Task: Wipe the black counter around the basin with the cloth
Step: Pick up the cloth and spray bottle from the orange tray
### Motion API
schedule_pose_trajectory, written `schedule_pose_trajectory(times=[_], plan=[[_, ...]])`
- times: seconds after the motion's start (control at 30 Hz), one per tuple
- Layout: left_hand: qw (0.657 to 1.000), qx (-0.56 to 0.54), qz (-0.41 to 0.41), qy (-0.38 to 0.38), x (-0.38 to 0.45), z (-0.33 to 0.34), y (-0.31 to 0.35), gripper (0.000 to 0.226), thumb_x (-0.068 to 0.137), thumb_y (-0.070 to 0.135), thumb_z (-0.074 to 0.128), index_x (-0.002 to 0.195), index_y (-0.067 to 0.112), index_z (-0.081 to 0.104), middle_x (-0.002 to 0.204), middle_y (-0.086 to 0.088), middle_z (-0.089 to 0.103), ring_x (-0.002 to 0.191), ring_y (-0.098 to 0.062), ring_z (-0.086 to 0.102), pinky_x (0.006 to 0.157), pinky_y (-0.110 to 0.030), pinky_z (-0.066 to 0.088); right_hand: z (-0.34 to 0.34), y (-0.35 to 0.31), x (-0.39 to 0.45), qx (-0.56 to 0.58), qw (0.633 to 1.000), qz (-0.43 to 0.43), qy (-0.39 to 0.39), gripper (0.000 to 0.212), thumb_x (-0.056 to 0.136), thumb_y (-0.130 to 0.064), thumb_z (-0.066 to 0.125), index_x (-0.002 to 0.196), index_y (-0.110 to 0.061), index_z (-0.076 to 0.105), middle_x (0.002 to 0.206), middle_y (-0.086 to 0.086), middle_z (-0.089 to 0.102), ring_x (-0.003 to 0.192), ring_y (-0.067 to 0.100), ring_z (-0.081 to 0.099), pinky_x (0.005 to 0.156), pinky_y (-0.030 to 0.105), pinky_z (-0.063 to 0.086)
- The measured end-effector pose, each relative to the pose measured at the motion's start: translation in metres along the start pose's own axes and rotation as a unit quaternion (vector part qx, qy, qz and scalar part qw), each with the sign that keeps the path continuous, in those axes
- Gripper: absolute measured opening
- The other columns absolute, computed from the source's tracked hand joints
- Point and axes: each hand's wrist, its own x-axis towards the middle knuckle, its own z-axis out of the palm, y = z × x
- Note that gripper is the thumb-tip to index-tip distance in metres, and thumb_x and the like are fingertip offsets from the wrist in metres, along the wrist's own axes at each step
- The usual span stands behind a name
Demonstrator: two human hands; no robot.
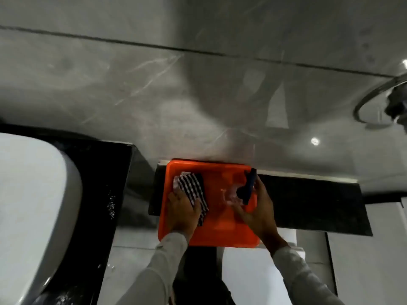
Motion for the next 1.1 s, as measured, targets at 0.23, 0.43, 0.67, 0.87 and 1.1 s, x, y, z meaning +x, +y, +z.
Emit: schedule_pose_trajectory(times=[0.23,0.43,0.67,0.87,1.1], plan=[[0.998,0.007,-0.051,0.028,0.027,0.021,0.004,0.081,0.1,0.036,0.059,0.16,0.006,0.014,0.154,-0.025,0.04,0.14,-0.041,0.046,0.117,-0.052,0.042,0.026,0.007,0.037,0.01,0.996,-0.068,0.06,0.083,0.088,-0.072,0.066,0.146,-0.015,0.049,0.136,0.004,0.058,0.124,0.01,0.061,0.105,0.021,0.052],[0.951,-0.286,-0.119,-0.019,0.044,0.005,0.006,0.051,0.084,0.016,0.08,0.13,0.01,0.059,0.131,-0.014,0.069,0.123,-0.035,0.065,0.101,-0.042,0.053,0.028,-0.014,0.037,0.068,0.991,-0.096,0.065,0.038,0.099,-0.043,0.061,0.135,-0.033,0.055,0.122,0.006,0.066,0.11,0.023,0.068,0.096,0.04,0.057],[0.817,-0.573,-0.048,-0.049,0.031,-0.055,-0.005,0.045,0.086,0.007,0.077,0.125,0.027,0.069,0.119,-0.006,0.079,0.115,-0.029,0.073,0.103,-0.05,0.056,0.0,-0.088,0.001,0.052,0.99,-0.1,-0.081,0.032,0.098,-0.062,0.061,0.114,-0.036,0.069,0.1,-0.016,0.077,0.087,0.006,0.075,0.081,0.023,0.062],[0.771,-0.626,0.041,-0.109,0.023,-0.104,0.0,0.032,0.096,0.0,0.057,0.121,0.015,0.07,0.111,-0.004,0.082,0.104,-0.021,0.078,0.081,-0.028,0.064,-0.014,-0.137,-0.019,-0.026,0.979,-0.136,-0.15,0.043,0.101,-0.05,0.058,0.133,-0.024,0.068,0.119,-0.002,0.078,0.113,0.019,0.074,0.11,0.051,0.056],[0.773,-0.621,0.064,-0.11,0.018,-0.121,0.009,0.043,0.095,0.008,0.061,0.138,0.007,0.06,0.121,-0.007,0.078,0.111,-0.023,0.075,0.088,-0.03,0.064,-0.021,-0.166,-0.021,-0.17,0.958,-0.186,-0.136,0.053,0.103,-0.056,0.049,0.073,-0.017,0.068,0.066,0.006,0.076,0.062,0.021,0.073,0.075,0.046,0.063]])
